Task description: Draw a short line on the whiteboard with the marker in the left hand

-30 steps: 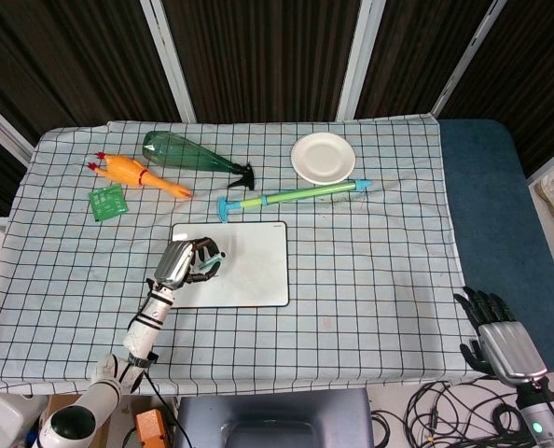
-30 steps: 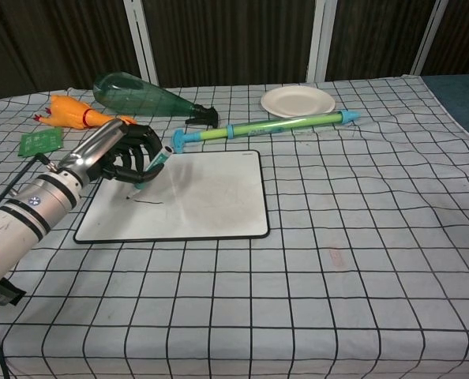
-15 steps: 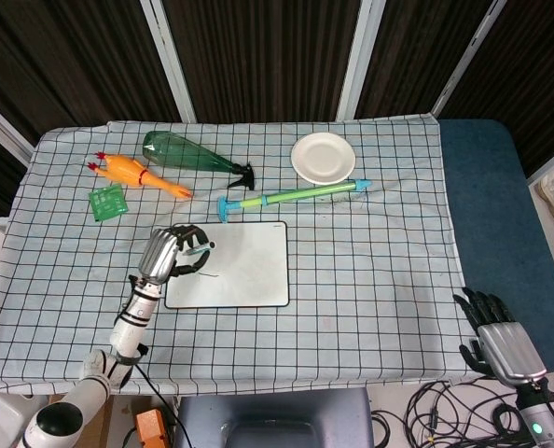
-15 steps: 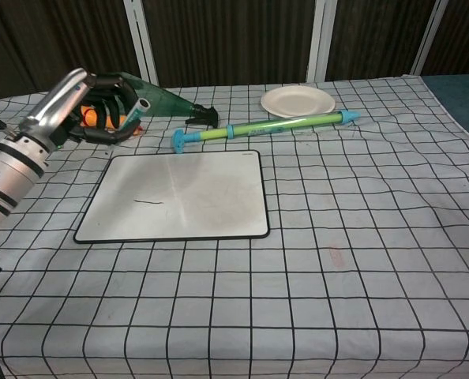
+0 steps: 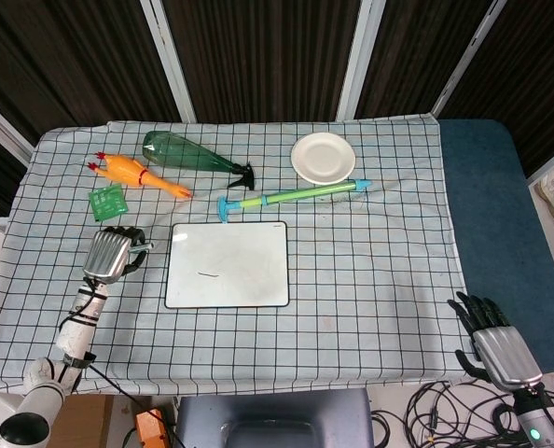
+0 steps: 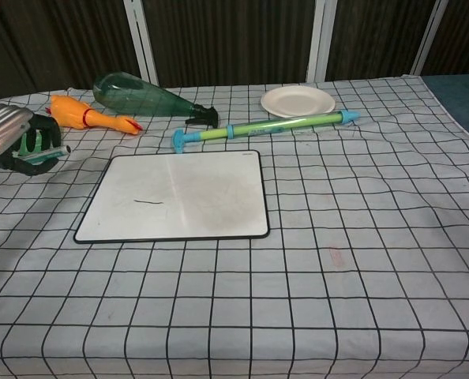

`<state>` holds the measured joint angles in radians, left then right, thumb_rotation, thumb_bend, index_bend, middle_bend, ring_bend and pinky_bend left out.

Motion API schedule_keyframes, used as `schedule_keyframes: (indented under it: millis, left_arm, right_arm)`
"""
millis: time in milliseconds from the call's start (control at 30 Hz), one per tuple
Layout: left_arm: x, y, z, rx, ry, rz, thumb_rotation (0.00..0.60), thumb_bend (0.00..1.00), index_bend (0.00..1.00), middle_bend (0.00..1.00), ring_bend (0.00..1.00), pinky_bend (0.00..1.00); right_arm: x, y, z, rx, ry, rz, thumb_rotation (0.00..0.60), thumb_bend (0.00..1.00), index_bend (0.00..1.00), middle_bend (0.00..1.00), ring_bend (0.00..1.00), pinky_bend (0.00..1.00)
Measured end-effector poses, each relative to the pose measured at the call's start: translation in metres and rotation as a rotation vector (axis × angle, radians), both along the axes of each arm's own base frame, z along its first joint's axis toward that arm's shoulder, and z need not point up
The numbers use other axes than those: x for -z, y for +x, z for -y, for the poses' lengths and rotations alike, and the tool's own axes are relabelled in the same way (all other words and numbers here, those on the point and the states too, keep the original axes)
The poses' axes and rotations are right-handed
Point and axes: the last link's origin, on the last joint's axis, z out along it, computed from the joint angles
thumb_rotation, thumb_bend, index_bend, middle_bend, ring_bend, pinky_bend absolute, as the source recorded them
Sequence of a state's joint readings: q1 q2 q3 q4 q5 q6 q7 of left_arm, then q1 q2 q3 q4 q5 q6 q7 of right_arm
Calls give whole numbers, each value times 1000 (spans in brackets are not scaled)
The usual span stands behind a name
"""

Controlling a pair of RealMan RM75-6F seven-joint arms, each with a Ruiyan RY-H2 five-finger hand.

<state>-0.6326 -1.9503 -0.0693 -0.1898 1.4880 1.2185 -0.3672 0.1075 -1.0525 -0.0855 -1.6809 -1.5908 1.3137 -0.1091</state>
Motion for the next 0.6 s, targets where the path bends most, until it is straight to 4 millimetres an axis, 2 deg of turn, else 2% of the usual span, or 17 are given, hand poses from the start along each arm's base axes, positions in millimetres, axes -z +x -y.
schedule_keyframes:
  millis: [167,300,400,600]
  left_arm:
    - [1,-17,-2,-86,-7,-125,600,513,660,616,408,470]
    - [5,-26,-2,-138,-40,-180,600,464,529,527,316,375]
    - [7,-29,-2,-154,-57,-176,600,410,407,430,237,305]
    - [10,-30,-2,-179,-93,-115,600,357,287,304,119,205]
  right_arm:
    - [-1,0,-1,-2,-2,2,600,328,0,0,0,82]
    - [-1,0,0,-1,-3,4,600,328,0,0,0,82]
    - [-2,-1,0,0,-5,4,600,328,0,0,0,82]
    - [-1,0,0,0,-5,4,600,328,0,0,0,83]
